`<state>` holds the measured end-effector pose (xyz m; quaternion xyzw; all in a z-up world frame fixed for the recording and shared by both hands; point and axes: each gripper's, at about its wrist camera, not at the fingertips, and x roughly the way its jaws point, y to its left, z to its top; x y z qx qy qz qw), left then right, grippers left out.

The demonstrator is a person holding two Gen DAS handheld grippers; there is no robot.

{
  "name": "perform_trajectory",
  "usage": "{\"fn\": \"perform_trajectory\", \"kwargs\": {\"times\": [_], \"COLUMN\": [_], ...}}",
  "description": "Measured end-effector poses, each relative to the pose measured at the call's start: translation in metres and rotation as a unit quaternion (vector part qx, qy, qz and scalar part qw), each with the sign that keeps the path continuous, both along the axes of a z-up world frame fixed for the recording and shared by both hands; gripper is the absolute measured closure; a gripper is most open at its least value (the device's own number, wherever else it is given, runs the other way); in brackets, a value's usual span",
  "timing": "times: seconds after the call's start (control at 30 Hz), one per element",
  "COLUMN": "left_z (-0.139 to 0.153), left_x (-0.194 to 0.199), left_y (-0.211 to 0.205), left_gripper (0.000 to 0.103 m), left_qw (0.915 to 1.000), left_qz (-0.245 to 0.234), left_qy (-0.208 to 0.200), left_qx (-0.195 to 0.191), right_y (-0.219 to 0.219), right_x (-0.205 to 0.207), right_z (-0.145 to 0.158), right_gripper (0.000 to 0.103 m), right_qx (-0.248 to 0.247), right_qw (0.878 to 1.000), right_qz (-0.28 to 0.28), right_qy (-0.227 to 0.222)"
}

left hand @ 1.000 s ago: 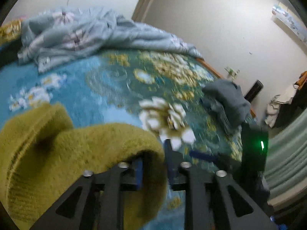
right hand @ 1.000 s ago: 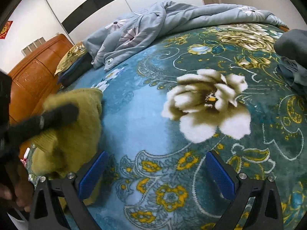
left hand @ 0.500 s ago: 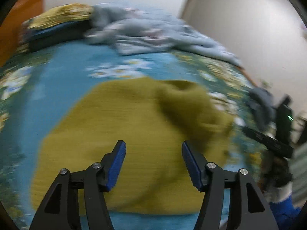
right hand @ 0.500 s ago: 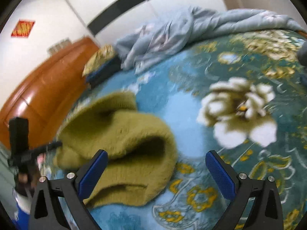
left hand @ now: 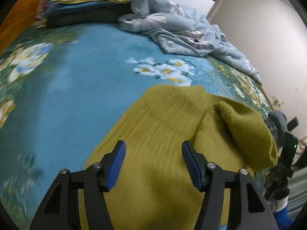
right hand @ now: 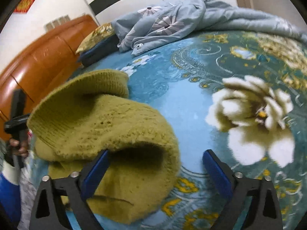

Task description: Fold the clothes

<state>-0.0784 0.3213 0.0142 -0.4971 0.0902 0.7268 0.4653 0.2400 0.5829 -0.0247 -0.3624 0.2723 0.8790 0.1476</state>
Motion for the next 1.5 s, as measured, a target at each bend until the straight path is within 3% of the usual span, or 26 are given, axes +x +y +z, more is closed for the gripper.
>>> {"fn": "perform_trajectory", "kwargs": {"times": [0.07,0.13,0.27,0.4,0.47,0.53,0.67,0.77,0.8,0.83,0.9,0.93,1.1,1.23,1.33,1.5], "left_z": [-0.008,-0.020,-0.039,-0.038,-0.031,-0.028,-0.046,-0.051,-0.050,-0.049,-0.045,-0.040,-0.010,0.016,0.038,0.050], "left_x": [-0.009,-0.019,-0.033,-0.042,-0.045,-0.051,-0.055,-0.048,-0.046,-0.045,-0.043,-0.042,-0.044,-0.066,-0.095,-0.138], "left_y": [0.025,0.047,0.072,0.083,0.084,0.087,0.101,0.102,0.103,0.102,0.101,0.099,0.086,0.065,0.040,-0.009], "left_gripper": [0.041,0.041,0.041,0.041,0.041,0.041,0.041,0.042,0.050,0.068,0.087,0.091,0.092,0.092,0.092,0.092], "left_qw": [0.9996,0.9982,0.9939,0.9928,0.9928,0.9928,0.9899,0.9914,0.9920,0.9927,0.9944,0.9954,0.9986,0.9963,0.9895,0.9743], "left_qz": [-0.025,-0.040,-0.067,-0.072,-0.067,-0.064,-0.070,-0.078,-0.076,-0.070,-0.053,-0.046,-0.021,0.043,0.110,0.193], "left_qy": [0.000,0.010,0.013,0.020,0.044,0.050,0.027,0.019,0.021,0.019,0.016,0.015,0.036,0.074,0.092,0.115], "left_qx": [-0.016,-0.044,-0.087,-0.094,-0.089,-0.088,-0.120,-0.104,-0.098,-0.096,-0.090,-0.082,-0.032,-0.001,0.018,0.011], "right_y": [0.003,0.006,0.011,0.017,0.019,0.022,0.031,0.031,0.031,0.032,0.033,0.034,0.036,0.037,0.037,0.036], "right_x": [0.000,0.001,0.005,0.005,0.004,0.004,0.006,0.007,0.007,0.007,0.007,0.007,0.003,-0.003,-0.017,-0.051], "right_z": [-0.001,-0.001,0.002,0.002,0.002,0.001,-0.006,-0.008,-0.009,-0.009,-0.010,-0.011,-0.009,-0.004,0.003,0.010], "right_gripper": [0.015,0.028,0.043,0.056,0.066,0.087,0.089,0.090,0.090,0.090,0.090,0.090,0.090,0.090,0.090,0.090], "right_qx": [-0.020,-0.036,-0.054,-0.069,-0.067,-0.066,-0.090,-0.088,-0.087,-0.086,-0.088,-0.089,-0.083,-0.078,-0.070,-0.054], "right_qw": [1.000,0.999,0.997,0.995,0.995,0.995,0.993,0.993,0.993,0.993,0.993,0.993,0.993,0.994,0.995,0.996], "right_qz": [-0.006,-0.012,-0.015,-0.017,-0.020,-0.026,-0.034,-0.031,-0.031,-0.031,-0.035,-0.037,-0.043,-0.039,-0.027,0.003], "right_qy": [0.015,0.031,0.060,0.072,0.073,0.068,0.075,0.074,0.073,0.071,0.070,0.070,0.067,0.067,0.068,0.064]}}
